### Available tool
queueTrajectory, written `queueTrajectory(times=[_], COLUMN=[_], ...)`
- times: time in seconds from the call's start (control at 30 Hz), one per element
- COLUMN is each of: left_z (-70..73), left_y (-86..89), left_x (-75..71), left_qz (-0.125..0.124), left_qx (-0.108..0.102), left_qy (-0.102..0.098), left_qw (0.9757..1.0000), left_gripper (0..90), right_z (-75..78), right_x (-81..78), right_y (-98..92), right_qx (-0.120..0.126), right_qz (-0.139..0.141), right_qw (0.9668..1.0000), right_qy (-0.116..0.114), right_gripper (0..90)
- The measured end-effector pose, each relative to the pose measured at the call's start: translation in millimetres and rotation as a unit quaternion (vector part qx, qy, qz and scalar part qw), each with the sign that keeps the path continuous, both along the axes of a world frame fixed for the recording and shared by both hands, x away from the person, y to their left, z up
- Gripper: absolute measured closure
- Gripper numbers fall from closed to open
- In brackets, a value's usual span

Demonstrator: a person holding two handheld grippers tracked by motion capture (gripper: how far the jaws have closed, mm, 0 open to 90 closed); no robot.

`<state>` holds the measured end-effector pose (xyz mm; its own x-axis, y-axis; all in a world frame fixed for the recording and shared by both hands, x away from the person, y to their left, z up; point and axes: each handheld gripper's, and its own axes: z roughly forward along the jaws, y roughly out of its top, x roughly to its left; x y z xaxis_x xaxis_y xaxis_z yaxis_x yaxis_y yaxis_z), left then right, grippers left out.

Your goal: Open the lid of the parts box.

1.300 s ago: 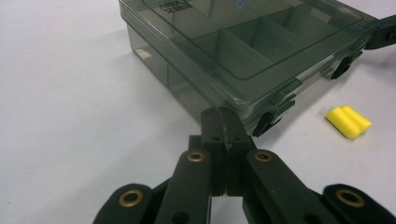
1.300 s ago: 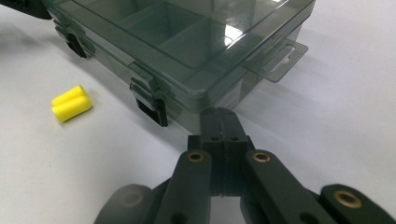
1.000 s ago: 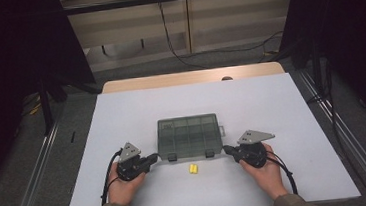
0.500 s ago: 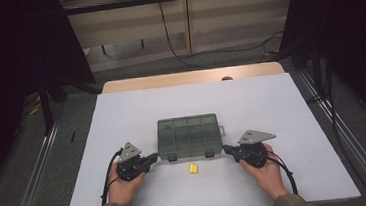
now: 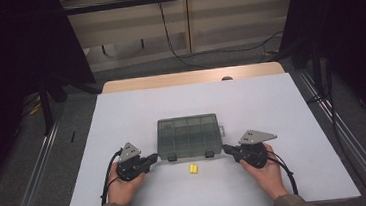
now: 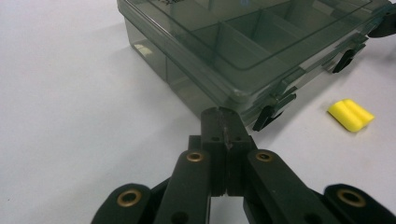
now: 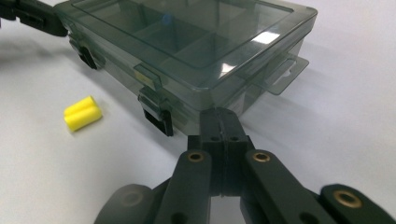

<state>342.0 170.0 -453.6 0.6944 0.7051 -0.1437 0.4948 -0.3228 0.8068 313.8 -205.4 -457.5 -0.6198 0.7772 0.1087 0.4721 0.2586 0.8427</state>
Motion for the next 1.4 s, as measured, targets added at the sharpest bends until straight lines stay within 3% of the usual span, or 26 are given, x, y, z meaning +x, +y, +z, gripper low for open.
queueTrajectory(times=[0.3,0.5,0.67,0.77,0.87,1.03,1.4], left_z=[5.6,14.5,19.2,23.1,26.7,32.1,45.6], left_y=[0.3,-2.4,-1.9,-2.7,-4.0,-6.0,-10.7], left_x=[-1.3,-1.5,-0.6,-0.4,0.4,3.9,18.5], left_qz=[0.003,0.007,0.01,0.011,0.012,0.016,0.039], left_qx=[-0.011,-0.024,-0.032,-0.038,-0.038,-0.037,-0.046], left_qy=[-0.005,-0.02,-0.031,-0.039,-0.046,-0.053,-0.072], left_qw=[0.9999,0.9995,0.999,0.9985,0.9982,0.9978,0.9956], left_gripper=[89.5,88.4,87.4,86.6,85.6,83.2,78.3], right_z=[4.7,8.8,9.1,9.0,14.0,11.4,8.4], right_x=[-0.9,-0.4,2.1,3.3,1.7,2.0,2.5], right_y=[-0.8,0.8,4.3,2.5,3.5,8.0,10.4], right_qx=[0.016,0.027,0.022,0.03,0.037,0.019,0.016], right_qz=[-0.005,-0.007,-0.007,-0.012,-0.011,0.001,0.005], right_qw=[0.9998,0.9993,0.9993,0.9991,0.9985,0.9993,0.9991], right_qy=[-0.014,-0.024,-0.03,-0.028,-0.039,-0.031,-0.038], right_gripper=[90.0,90.0,90.0,90.0,90.0,90.0,90.0])
